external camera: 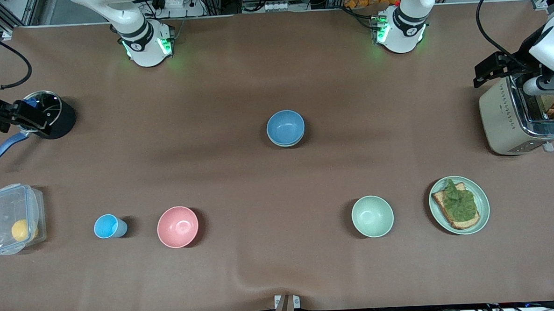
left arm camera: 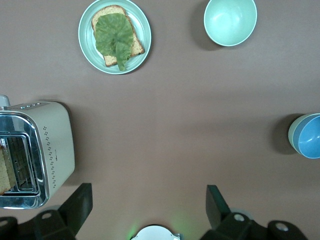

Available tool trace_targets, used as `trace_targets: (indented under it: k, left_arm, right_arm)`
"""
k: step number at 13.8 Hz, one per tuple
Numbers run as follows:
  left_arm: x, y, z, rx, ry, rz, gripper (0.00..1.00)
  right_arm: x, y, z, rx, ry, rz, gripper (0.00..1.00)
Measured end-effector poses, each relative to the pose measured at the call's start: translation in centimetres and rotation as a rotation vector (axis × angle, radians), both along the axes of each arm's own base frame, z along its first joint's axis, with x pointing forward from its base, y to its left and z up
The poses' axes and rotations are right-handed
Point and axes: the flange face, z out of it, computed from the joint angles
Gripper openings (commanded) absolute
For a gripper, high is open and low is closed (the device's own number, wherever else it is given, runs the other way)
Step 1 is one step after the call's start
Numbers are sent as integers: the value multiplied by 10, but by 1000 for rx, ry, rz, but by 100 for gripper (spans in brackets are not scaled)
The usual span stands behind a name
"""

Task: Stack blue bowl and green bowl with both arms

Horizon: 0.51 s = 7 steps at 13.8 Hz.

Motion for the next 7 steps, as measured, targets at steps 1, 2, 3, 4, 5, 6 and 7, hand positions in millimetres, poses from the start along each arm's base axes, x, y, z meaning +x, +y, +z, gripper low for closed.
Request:
trace_targets:
  k: [1, 2, 3, 4, 5, 6, 7]
  left_arm:
    - [0, -1, 0, 0, 0, 1, 100]
    - [0, -1, 0, 0, 1, 3, 100]
    - [0, -1, 0, 1, 1, 4, 100]
    - [0, -1, 0, 1, 2, 4, 100]
    - [0, -1, 0, 2, 3, 4, 100]
    - [1, 0, -1, 5, 3, 4, 100]
    - [1, 0, -1, 10, 4, 4, 100]
  right_arm:
    - [0, 0, 0, 0, 0, 1, 100]
    - [0, 1, 0, 0, 0, 2, 100]
    - [0, 1, 0, 0, 1, 3, 100]
    - [0, 2, 0, 0, 2, 4, 100]
    - [0, 2, 0, 0, 3, 6, 100]
    - [-1, 3, -1, 0, 7, 8, 100]
    - [-1, 4, -1, 0, 9, 9, 100]
